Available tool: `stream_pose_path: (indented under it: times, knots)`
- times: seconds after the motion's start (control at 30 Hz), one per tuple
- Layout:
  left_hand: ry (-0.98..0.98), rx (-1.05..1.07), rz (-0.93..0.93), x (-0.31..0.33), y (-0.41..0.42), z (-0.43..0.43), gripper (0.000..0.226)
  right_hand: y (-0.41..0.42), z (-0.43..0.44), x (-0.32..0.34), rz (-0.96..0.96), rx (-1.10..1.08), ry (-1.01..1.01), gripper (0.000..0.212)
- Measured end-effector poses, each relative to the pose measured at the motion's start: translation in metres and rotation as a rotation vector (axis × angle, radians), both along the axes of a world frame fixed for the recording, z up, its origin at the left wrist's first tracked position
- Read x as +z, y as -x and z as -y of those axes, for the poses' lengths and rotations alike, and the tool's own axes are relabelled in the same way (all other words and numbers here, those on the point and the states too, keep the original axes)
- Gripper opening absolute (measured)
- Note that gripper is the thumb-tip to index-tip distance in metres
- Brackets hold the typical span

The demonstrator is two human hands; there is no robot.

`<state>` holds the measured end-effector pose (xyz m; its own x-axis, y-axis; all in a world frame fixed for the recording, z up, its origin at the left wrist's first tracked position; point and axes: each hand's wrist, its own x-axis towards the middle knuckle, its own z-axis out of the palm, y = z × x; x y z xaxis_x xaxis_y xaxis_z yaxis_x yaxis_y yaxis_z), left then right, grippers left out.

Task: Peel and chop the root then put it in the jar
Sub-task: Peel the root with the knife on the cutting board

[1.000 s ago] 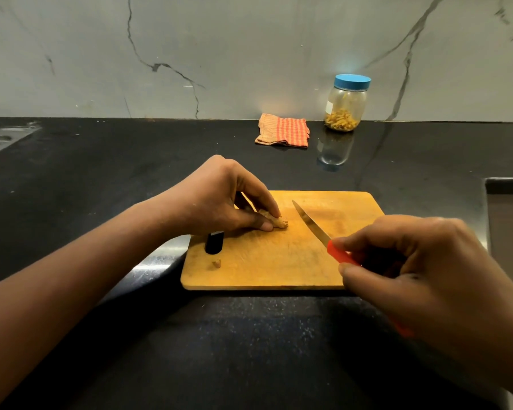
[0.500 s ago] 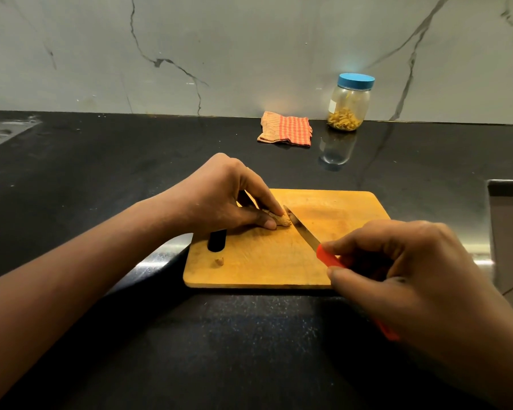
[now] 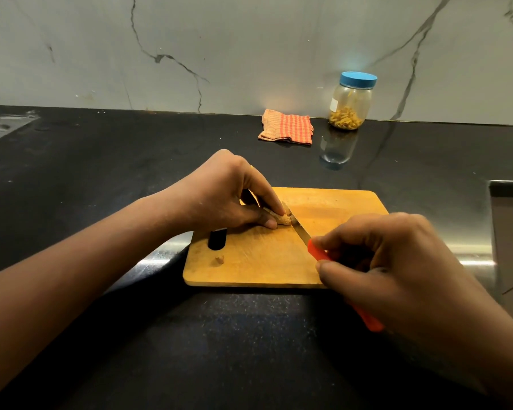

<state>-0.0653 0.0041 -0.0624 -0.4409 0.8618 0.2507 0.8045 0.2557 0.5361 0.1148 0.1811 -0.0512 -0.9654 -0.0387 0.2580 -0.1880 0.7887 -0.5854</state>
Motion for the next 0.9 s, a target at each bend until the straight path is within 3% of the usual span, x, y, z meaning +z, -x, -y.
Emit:
stream_pose_path:
  times: [0.17,0.4,0.5,0.9]
  knots:
    - [0.004,0.011,-0.003,0.000,0.000,-0.001,0.020,0.002,0.005,0.000,0.002,0.008,-0.020,0.027]
    - [0.010,0.030,0.013,0.001,-0.003,-0.001,0.019,0.004,0.006,-0.003,-0.025,-0.016,-0.103,0.018]
    - [0.017,0.044,0.031,0.002,-0.004,-0.001,0.019,-0.004,0.004,-0.001,-0.004,-0.008,-0.086,0.025]
    - [0.000,0.033,0.038,0.006,-0.008,-0.001,0.018,-0.020,-0.007,0.004,-0.019,-0.054,-0.028,0.018]
